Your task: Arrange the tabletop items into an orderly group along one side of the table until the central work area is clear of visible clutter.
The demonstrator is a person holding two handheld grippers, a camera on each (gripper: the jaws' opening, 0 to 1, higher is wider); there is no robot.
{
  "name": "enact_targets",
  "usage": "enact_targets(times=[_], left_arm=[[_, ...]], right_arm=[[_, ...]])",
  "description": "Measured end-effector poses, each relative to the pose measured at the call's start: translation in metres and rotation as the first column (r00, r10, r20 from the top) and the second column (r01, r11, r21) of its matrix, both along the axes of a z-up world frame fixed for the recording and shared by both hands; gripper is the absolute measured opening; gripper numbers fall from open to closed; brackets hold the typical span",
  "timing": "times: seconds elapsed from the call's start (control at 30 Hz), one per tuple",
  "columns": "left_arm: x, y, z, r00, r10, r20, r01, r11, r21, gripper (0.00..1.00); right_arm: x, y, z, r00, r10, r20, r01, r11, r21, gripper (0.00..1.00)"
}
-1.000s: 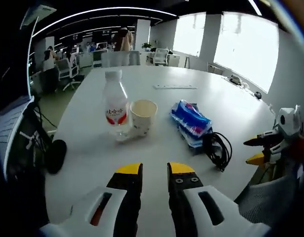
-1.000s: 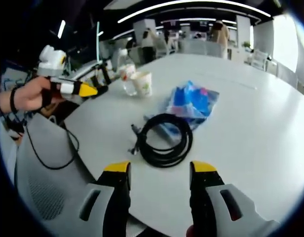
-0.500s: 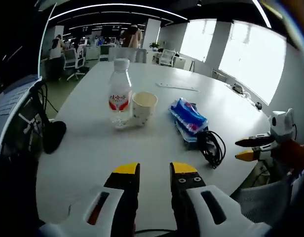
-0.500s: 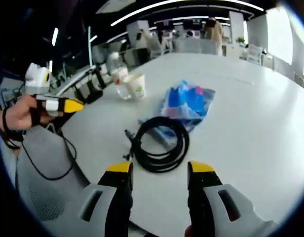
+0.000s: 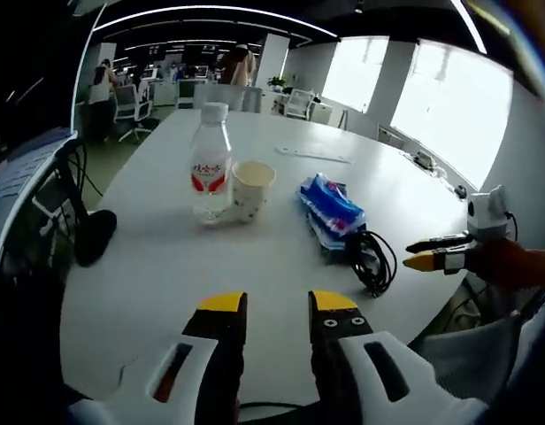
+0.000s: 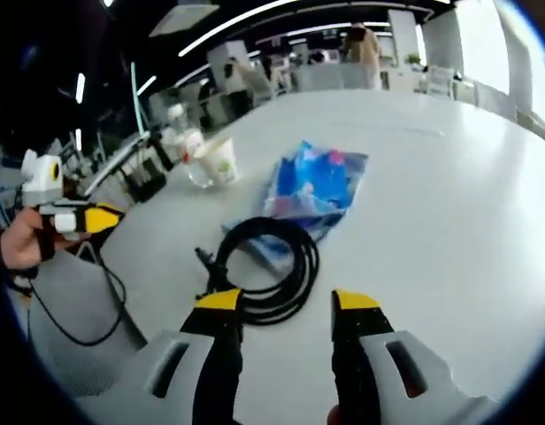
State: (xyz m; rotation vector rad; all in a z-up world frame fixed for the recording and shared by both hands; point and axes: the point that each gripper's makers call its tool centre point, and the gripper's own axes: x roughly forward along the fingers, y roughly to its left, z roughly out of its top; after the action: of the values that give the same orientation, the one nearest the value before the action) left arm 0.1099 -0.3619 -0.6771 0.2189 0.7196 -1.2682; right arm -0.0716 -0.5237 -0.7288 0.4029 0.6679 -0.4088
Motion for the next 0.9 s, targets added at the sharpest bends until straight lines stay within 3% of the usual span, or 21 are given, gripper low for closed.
enact_targets(times=[0.23, 0.53, 0.9], left_arm=[[-0.003, 0.0, 0.01, 1.0, -0.019, 0.02, 0.019, 1.0, -0.015, 0.29], [-0.008, 0.003, 0.019, 1.0, -0.012, 0.004, 0.012, 0.999, -0.039, 0.31], [-0.015, 0.008, 0.023, 1.0, -0.026, 0.012, 0.027, 0.999, -0.044, 0.32]], right_arm=[[0.013, -0.011, -0.002, 1.0, -0.017, 0.006, 0.017, 1.0, 0.013, 0.35], [0.04, -0.027, -0.003, 1.0, -0.01, 0.012, 0.01, 1.0, 0.013, 0.33], [0.051, -0.029, -0.016, 0.997, 0.056, -0.044, -0.057, 0.998, -0.003, 0.3]])
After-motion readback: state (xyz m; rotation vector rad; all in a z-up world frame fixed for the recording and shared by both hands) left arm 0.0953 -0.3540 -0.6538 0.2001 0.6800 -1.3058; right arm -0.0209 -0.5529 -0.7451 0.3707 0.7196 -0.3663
